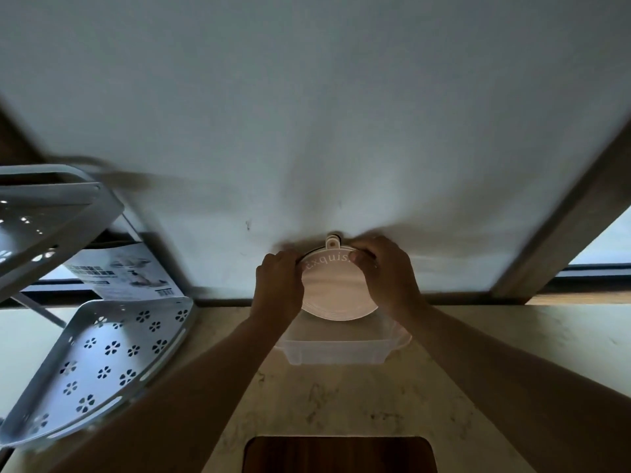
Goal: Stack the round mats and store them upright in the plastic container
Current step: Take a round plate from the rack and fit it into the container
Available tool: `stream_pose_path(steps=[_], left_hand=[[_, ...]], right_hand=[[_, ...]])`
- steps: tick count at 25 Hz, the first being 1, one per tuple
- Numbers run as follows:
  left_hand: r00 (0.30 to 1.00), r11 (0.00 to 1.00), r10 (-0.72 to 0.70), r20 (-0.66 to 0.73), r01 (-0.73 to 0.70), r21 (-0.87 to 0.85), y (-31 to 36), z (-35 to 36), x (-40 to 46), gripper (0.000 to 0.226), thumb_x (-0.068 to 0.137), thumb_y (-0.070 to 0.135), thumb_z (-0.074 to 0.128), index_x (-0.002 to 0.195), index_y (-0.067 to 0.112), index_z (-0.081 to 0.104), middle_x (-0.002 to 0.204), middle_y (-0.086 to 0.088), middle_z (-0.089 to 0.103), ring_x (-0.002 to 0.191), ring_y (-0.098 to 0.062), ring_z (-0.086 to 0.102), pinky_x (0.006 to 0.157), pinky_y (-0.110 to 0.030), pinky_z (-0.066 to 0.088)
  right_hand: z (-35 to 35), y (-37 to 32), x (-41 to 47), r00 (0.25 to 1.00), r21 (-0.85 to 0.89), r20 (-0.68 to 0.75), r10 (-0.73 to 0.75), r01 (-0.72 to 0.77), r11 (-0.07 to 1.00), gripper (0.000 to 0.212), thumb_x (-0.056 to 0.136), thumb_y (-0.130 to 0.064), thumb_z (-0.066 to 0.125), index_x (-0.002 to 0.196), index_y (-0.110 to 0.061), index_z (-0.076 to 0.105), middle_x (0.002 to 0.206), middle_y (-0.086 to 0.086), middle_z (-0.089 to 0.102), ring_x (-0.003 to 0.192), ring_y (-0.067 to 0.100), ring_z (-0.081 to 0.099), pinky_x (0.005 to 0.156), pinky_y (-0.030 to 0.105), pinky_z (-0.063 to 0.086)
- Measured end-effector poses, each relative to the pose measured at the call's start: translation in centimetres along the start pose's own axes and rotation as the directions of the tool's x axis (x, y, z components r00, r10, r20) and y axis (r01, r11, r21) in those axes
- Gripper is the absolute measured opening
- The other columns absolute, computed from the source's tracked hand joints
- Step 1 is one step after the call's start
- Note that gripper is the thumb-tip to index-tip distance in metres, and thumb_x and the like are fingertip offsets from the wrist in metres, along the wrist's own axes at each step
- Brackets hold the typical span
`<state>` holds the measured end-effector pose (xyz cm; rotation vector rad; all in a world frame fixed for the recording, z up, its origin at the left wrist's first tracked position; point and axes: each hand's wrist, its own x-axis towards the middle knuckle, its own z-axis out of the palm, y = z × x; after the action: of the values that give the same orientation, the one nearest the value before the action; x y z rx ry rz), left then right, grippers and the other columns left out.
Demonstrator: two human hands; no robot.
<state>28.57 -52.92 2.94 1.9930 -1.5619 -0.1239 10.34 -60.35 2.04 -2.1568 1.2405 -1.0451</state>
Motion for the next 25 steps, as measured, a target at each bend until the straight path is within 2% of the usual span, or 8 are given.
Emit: stream_pose_path(steps=[3, 5, 8, 12, 14, 19, 21, 25], left_hand=[[0.997, 0.996, 0.048, -0.06, -0.052, -0.068, -0.5, 0.6, -0.5, 0.02, 0.092, 0.004, 0.054, 0.106, 0.009, 0.068, 0.103, -0.015, 0.064, 0.092, -0.036, 0.06, 0.081, -0.048, 0.05], [0.994, 0.995, 0.072, -0.079, -0.077, -0.067, -0.7, 0.8, -0.7, 0.021, 0.092, 0.003, 0.055, 0.107, 0.011, 0.067, 0.103, -0.013, 0.065, 0.092, -0.035, 0.06, 0.08, -0.049, 0.051], [0.989, 0.992, 0.113, -0.094, -0.118, -0.04, -1.0, 1.2, -0.7, 0.024, 0.093, 0.005, 0.053, 0.112, 0.014, 0.064, 0.106, -0.011, 0.067, 0.095, -0.033, 0.06, 0.081, -0.048, 0.051], [0.985, 0.991, 0.134, -0.11, -0.136, -0.011, -0.9, 1.2, -0.8, 0.021, 0.094, 0.005, 0.053, 0.111, 0.01, 0.064, 0.108, -0.014, 0.066, 0.094, -0.036, 0.061, 0.081, -0.05, 0.051], [0.983, 0.989, 0.145, -0.114, -0.148, -0.012, -0.7, 1.1, -0.8, 0.021, 0.094, 0.005, 0.053, 0.111, 0.008, 0.065, 0.106, -0.016, 0.066, 0.093, -0.038, 0.061, 0.079, -0.051, 0.051], [0.981, 0.988, 0.153, -0.121, -0.152, 0.019, -0.9, 1.1, -0.8, 0.022, 0.093, 0.005, 0.056, 0.111, 0.005, 0.07, 0.098, -0.019, 0.065, 0.089, -0.037, 0.061, 0.079, -0.046, 0.053], [0.979, 0.987, 0.156, -0.129, -0.15, 0.052, -0.9, 1.1, -0.9, 0.022, 0.091, 0.003, 0.06, 0.11, 0.002, 0.07, 0.096, -0.021, 0.064, 0.089, -0.038, 0.059, 0.077, -0.042, 0.052], [0.98, 0.984, 0.169, -0.106, -0.161, 0.072, -0.9, 1.2, -0.9, 0.026, 0.09, 0.001, 0.06, 0.114, 0.001, 0.068, 0.094, -0.02, 0.061, 0.089, -0.038, 0.057, 0.074, -0.041, 0.049]], right_hand=[[0.2, 0.4, -0.5, 0.998, -0.012, -0.057, -0.041, 0.041, 0.999, 0.016, 0.09, -0.017, 0.069, 0.105, -0.015, 0.073, 0.103, 0.004, 0.068, 0.1, 0.02, 0.061, 0.087, 0.028, 0.045], [0.1, 0.5, -0.7, 0.996, 0.044, -0.077, -0.041, 0.044, 0.998, 0.016, 0.088, -0.015, 0.071, 0.105, -0.013, 0.073, 0.103, 0.005, 0.066, 0.098, 0.017, 0.062, 0.086, 0.028, 0.049], [0.0, 0.6, -0.9, 0.996, 0.095, -0.083, -0.034, 0.041, 0.995, 0.016, 0.087, -0.013, 0.072, 0.103, -0.012, 0.072, 0.101, 0.003, 0.066, 0.093, 0.011, 0.062, 0.083, 0.019, 0.048], [-0.1, 0.5, -0.9, 0.997, 0.12, -0.079, 0.013, -0.003, 0.993, 0.024, 0.081, -0.007, 0.071, 0.105, -0.01, 0.069, 0.102, 0.002, 0.066, 0.091, 0.01, 0.062, 0.079, 0.006, 0.042], [0.0, 0.5, -0.9, 0.997, 0.072, -0.074, -0.008, 0.014, 0.997, 0.028, 0.077, -0.004, 0.073, 0.104, -0.007, 0.068, 0.102, 0.005, 0.064, 0.089, 0.012, 0.061, 0.078, 0.004, 0.04], [-0.1, 0.6, -0.9, 0.998, -0.064, -0.038, -0.057, 0.054, 0.996, 0.026, 0.084, -0.009, 0.074, 0.11, -0.004, 0.072, 0.106, 0.012, 0.063, 0.092, 0.018, 0.059, 0.078, -0.002, 0.029], [0.0, 0.7, -1.0, 0.998, -0.077, -0.043, -0.049, 0.045, 0.996, 0.027, 0.085, -0.011, 0.074, 0.111, -0.005, 0.073, 0.107, 0.014, 0.06, 0.098, 0.024, 0.058, 0.079, -0.002, 0.027], [0.2, 0.8, -1.1, 0.998, -0.128, -0.058, -0.033, 0.026, 0.991, 0.029, 0.084, -0.016, 0.075, 0.113, -0.012, 0.074, 0.099, 0.009, 0.048, 0.103, 0.03, 0.047, 0.079, 0.011, 0.025]])
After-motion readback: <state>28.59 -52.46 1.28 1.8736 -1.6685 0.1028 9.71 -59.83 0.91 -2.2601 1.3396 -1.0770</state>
